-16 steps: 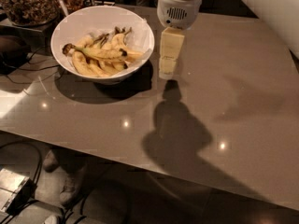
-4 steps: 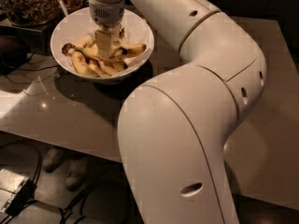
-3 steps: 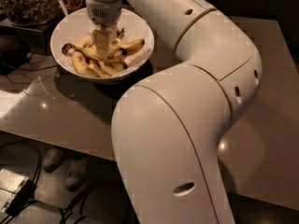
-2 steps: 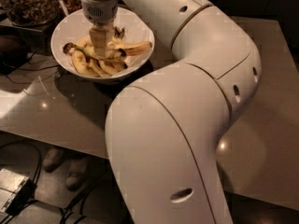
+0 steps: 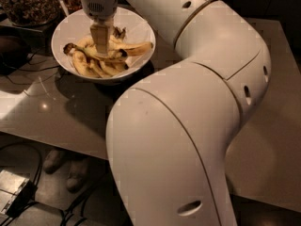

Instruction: Pick banana from white bowl

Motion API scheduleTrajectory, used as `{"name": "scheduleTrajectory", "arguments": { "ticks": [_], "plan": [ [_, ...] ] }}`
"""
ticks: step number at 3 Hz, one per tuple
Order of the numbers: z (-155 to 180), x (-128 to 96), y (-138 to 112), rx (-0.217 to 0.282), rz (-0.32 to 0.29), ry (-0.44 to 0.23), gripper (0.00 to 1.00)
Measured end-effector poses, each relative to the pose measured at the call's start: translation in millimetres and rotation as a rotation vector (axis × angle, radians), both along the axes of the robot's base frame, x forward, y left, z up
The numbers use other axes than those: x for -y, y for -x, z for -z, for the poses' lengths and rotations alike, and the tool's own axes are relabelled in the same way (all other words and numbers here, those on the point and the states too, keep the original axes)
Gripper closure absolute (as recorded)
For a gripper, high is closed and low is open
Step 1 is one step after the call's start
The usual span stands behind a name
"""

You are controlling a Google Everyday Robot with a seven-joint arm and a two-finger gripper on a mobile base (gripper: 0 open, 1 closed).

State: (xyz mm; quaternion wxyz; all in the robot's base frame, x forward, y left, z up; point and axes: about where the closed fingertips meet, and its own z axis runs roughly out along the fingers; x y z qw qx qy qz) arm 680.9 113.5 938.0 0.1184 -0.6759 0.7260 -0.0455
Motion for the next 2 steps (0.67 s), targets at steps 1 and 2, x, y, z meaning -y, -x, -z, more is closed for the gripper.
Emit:
{"name": "scheduleTrajectory", "arguments": {
  "ticks": [1,2],
  "plan": [
    [6,-5,-2,-0.018,-0.03,0.004,0.55],
    [19,-15,-5,-0.043,-0.064,0.016,0.46]
  ]
}}
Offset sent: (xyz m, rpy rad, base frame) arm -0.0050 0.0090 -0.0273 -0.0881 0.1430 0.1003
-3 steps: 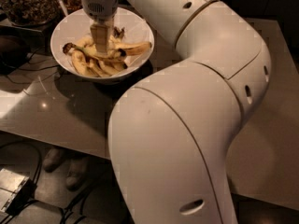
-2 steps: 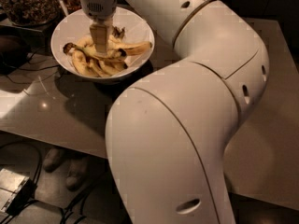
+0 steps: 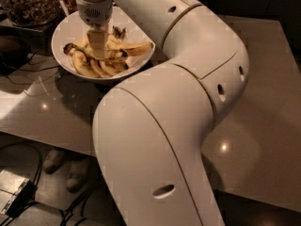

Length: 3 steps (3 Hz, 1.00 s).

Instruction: Pick banana from white bowl

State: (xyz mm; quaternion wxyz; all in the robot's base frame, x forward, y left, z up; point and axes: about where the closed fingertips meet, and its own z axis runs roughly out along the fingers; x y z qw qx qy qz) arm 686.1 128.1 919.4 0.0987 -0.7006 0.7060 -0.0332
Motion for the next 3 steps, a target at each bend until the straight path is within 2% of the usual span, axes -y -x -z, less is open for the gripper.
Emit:
{"name": "scheduleTrajectory", "arguments": {
  "ticks": [1,2,3],
  "plan": [
    [14,-6,-4,-0.04,-0.018,-0.012,0.4],
    [26,-8,-9,-0.068,-0.023,-0.018,0.39],
    [37,-8,-14,-0.076,-0.028,-0.01,0.57]
  ]
}}
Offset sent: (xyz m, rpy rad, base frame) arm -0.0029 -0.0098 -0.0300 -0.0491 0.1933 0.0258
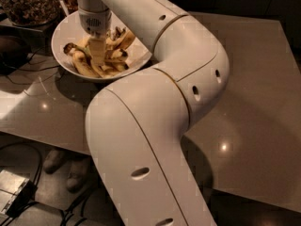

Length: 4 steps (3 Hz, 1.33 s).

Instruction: Pick banana from white bowl

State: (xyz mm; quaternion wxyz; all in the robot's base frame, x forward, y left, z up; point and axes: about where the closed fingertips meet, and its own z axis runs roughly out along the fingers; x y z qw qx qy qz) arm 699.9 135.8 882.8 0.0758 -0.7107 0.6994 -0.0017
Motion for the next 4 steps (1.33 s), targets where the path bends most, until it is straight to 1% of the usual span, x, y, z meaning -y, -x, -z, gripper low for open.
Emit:
{"name": "scheduleTrajectory", "arguments": {
  "ticks": [1,2,3,4],
  "plan": [
    [1,-6,-7,0.023,0.0,-0.019,0.81],
    [0,-8,-10,0.034,0.002,-0.032,1.0],
    [-16,2,-4,0.063,0.012,-0.066,1.0],
    [-38,14,15,0.087,0.018,-0.101,1.0]
  ]
}}
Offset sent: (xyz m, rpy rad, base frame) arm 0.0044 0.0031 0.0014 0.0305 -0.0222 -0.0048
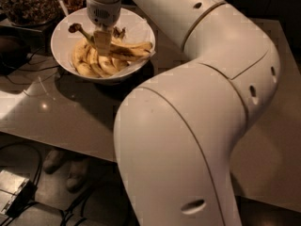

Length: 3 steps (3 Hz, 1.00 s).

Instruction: Pick banana from white bowl

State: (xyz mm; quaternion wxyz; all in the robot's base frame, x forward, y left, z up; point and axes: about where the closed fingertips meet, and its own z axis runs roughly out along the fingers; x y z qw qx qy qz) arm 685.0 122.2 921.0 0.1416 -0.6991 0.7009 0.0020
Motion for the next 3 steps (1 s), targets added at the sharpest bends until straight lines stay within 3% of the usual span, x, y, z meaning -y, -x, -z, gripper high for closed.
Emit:
{"name": "scheduleTrajectory", "arguments": {
  "ticks": [3],
  "plan": [
    [-47,35,70,0.041,0.064,-0.116,1.0]
  ]
}}
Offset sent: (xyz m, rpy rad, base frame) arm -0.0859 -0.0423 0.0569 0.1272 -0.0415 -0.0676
